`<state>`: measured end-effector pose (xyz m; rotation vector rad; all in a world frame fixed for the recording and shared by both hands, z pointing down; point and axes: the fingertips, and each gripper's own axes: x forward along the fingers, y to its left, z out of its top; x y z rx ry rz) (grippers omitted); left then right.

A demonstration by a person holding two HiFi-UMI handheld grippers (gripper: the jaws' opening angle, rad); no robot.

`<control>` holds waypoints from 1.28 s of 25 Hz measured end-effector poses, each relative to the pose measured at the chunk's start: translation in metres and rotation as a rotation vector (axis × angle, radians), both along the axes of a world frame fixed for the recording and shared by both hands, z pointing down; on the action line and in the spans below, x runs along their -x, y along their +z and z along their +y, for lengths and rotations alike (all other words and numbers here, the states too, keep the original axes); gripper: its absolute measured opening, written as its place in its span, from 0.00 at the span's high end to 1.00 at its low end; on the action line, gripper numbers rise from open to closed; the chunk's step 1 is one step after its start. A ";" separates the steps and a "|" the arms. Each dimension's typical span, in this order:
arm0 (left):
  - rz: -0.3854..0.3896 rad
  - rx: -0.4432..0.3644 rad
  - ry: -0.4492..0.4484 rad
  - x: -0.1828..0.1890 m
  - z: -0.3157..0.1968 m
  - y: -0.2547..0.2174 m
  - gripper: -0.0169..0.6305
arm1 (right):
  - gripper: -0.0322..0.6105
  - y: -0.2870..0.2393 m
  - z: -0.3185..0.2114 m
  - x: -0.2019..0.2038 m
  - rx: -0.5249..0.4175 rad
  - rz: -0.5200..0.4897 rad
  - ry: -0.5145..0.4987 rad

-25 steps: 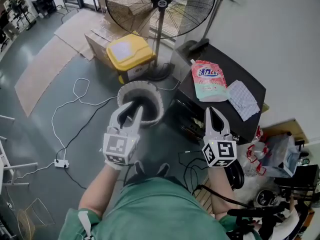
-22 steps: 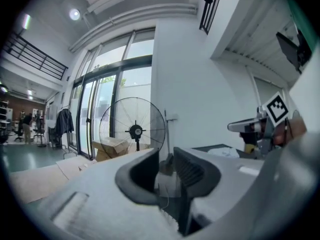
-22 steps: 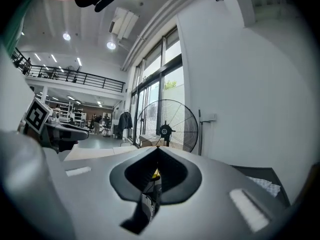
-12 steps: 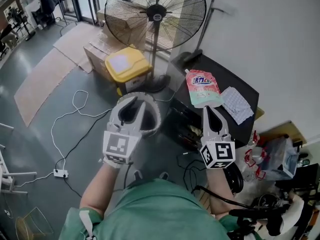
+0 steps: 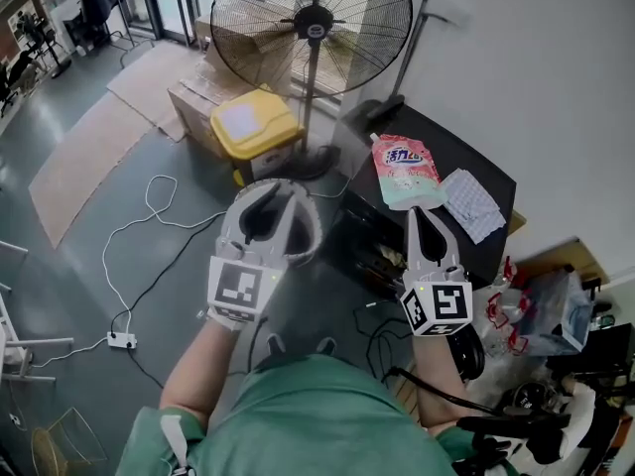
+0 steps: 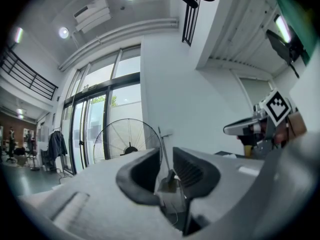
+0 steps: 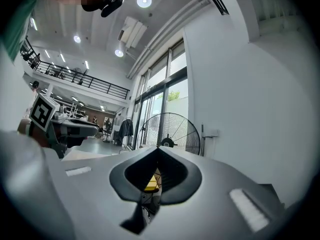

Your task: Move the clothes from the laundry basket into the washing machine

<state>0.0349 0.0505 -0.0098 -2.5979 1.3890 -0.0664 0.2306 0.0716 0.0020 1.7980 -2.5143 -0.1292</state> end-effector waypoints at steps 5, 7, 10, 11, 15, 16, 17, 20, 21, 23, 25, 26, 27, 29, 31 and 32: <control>0.003 0.006 0.003 0.001 -0.001 0.003 0.85 | 0.95 0.002 0.001 0.002 0.005 -0.005 0.001; 0.003 0.008 0.003 0.002 -0.001 0.004 0.85 | 0.95 0.001 0.001 0.002 0.005 -0.005 0.001; 0.006 0.012 0.002 0.002 -0.002 0.006 0.85 | 0.95 0.002 0.001 0.003 0.005 -0.009 0.000; 0.006 0.013 0.002 0.003 -0.001 0.006 0.85 | 0.95 0.002 0.001 0.004 0.005 -0.010 0.000; 0.000 0.014 0.004 0.005 -0.002 0.007 0.85 | 0.95 0.001 0.001 0.008 0.007 -0.013 -0.002; 0.000 0.016 0.004 0.006 -0.002 0.007 0.85 | 0.95 0.001 0.001 0.008 0.008 -0.012 -0.003; 0.000 0.017 0.004 0.007 -0.003 0.007 0.85 | 0.95 0.001 0.000 0.010 0.008 -0.010 -0.004; 0.000 0.020 0.005 0.009 -0.004 0.009 0.85 | 0.95 0.001 0.000 0.013 -0.001 -0.003 -0.011; -0.001 0.020 0.005 0.010 -0.004 0.010 0.85 | 0.95 0.001 0.000 0.013 -0.004 -0.001 -0.014; -0.002 0.020 0.006 0.011 -0.004 0.011 0.85 | 0.95 0.002 0.000 0.015 -0.008 0.001 -0.016; -0.004 0.021 0.008 0.012 -0.005 0.012 0.85 | 0.95 0.002 0.000 0.016 -0.002 -0.002 -0.012; -0.005 0.021 0.009 0.012 -0.005 0.012 0.85 | 0.95 0.003 0.000 0.017 0.000 -0.003 -0.011; -0.005 0.022 0.010 0.013 -0.006 0.013 0.85 | 0.95 0.003 -0.001 0.018 0.001 -0.003 -0.011; -0.008 0.023 0.013 0.015 -0.007 0.013 0.85 | 0.95 0.003 -0.002 0.020 0.003 -0.001 -0.009; -0.009 0.023 0.014 0.018 -0.008 0.013 0.85 | 0.95 0.002 -0.003 0.022 0.002 0.003 -0.008; -0.009 0.023 0.015 0.019 -0.009 0.013 0.85 | 0.95 0.001 -0.003 0.023 0.002 0.004 -0.007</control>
